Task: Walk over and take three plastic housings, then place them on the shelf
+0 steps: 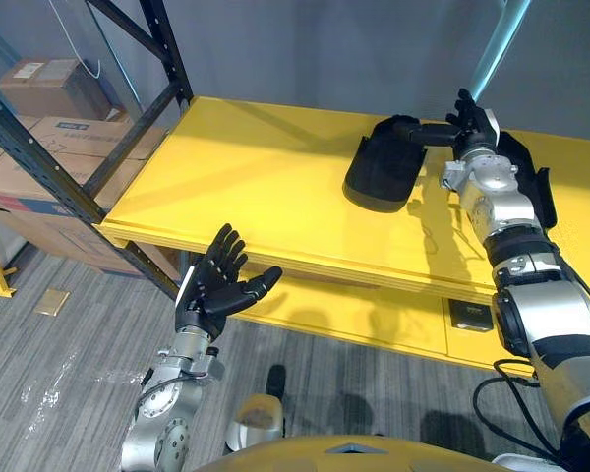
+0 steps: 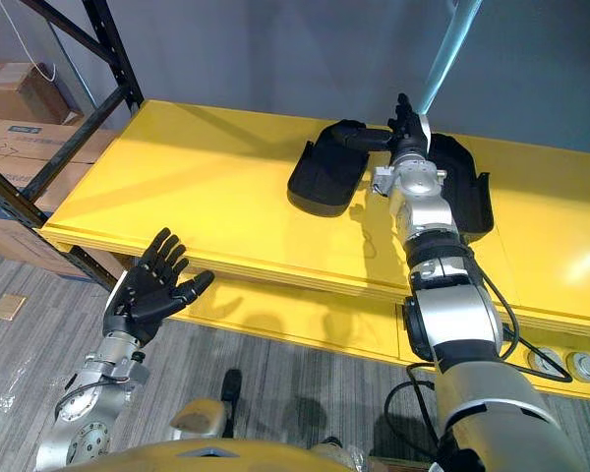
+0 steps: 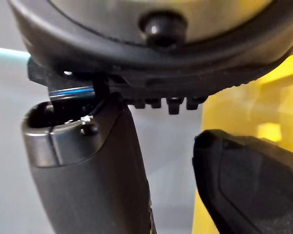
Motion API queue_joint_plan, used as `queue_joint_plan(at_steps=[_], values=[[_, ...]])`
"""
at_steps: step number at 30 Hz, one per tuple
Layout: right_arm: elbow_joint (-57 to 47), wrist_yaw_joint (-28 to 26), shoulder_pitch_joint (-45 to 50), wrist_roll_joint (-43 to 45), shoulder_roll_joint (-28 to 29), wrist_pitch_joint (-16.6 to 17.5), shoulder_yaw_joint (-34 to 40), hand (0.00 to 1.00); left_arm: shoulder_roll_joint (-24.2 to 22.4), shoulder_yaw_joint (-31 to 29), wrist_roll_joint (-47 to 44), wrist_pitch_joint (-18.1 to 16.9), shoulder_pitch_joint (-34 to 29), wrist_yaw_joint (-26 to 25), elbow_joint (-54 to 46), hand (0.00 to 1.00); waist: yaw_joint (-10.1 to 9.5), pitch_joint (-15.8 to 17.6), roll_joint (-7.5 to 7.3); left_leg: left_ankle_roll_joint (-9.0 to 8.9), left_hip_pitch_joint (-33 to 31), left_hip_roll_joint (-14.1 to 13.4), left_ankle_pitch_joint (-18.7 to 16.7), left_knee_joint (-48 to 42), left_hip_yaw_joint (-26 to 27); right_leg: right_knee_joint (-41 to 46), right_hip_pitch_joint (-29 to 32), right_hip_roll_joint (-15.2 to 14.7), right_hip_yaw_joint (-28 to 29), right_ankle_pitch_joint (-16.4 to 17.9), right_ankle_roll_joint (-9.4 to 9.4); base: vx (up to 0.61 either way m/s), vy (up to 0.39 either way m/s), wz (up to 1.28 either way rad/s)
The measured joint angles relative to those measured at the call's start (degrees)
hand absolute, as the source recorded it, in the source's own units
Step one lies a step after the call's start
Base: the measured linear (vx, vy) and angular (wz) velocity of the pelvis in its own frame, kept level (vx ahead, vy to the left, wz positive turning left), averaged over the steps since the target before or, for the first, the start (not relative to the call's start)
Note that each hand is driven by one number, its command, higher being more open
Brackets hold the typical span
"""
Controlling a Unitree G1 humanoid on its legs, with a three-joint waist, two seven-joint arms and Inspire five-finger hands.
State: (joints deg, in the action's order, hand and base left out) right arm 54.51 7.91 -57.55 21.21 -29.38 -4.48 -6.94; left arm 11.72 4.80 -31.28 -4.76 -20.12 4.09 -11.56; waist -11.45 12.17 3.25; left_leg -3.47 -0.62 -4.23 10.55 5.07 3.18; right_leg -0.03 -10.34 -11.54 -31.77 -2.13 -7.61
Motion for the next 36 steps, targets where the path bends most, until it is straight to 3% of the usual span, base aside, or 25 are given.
queue_joint_plan(at_steps=[5, 12, 29, 36], values=[[2.6, -1.1, -1.9, -0.1, -1.0, -0.8, -1.6, 1.0, 0.0, 0.2, -1.9, -1.0, 0.5, 0.1, 0.0, 1.0, -0.2, 1.2, 0.93, -0.24, -0.7, -0.2, 0.2, 0.0, -0.6, 0.2, 0.5, 0.3, -0.6, 0.1, 0.1, 0.0, -0.011, 0.06], [4.2, -3.4, -6.1, -0.1, -4.3, -1.8, -2.8, 1.0, 0.3, 1.6, -2.6, -5.1, 1.3, 1.8, 0.0, 1.0, -0.99, 4.7, 2.76, -0.33, -2.2, -0.4, 0.6, -0.2, -1.5, 4.0, 3.0, -0.4, -1.0, 1.9, 0.4, -0.01, -0.024, 0.06], [5.2, -6.4, -9.7, -0.1, -4.7, -1.6, -4.5, 1.0, 0.6, 1.1, -4.1, -6.9, 2.5, 2.1, -0.4, 1.0, -1.04, 6.8, 2.87, -0.45, -4.1, -0.4, 1.6, -0.2, -2.5, 15.3, 8.6, -3.3, -0.9, 8.0, 0.89, -0.02, -0.058, 0.03], [6.5, -4.8, -11.8, -1.0, -5.9, 1.4, -5.8, 1.0, 0.7, 1.1, -4.1, -7.8, 2.2, 3.1, -1.6, 1.0, -1.12, 7.8, 2.91, -0.71, -4.4, -0.6, 1.8, -0.2, -2.8, 16.8, 9.5, -3.4, -1.0, 9.0, 1.24, -0.02, -0.069, 0.02]])
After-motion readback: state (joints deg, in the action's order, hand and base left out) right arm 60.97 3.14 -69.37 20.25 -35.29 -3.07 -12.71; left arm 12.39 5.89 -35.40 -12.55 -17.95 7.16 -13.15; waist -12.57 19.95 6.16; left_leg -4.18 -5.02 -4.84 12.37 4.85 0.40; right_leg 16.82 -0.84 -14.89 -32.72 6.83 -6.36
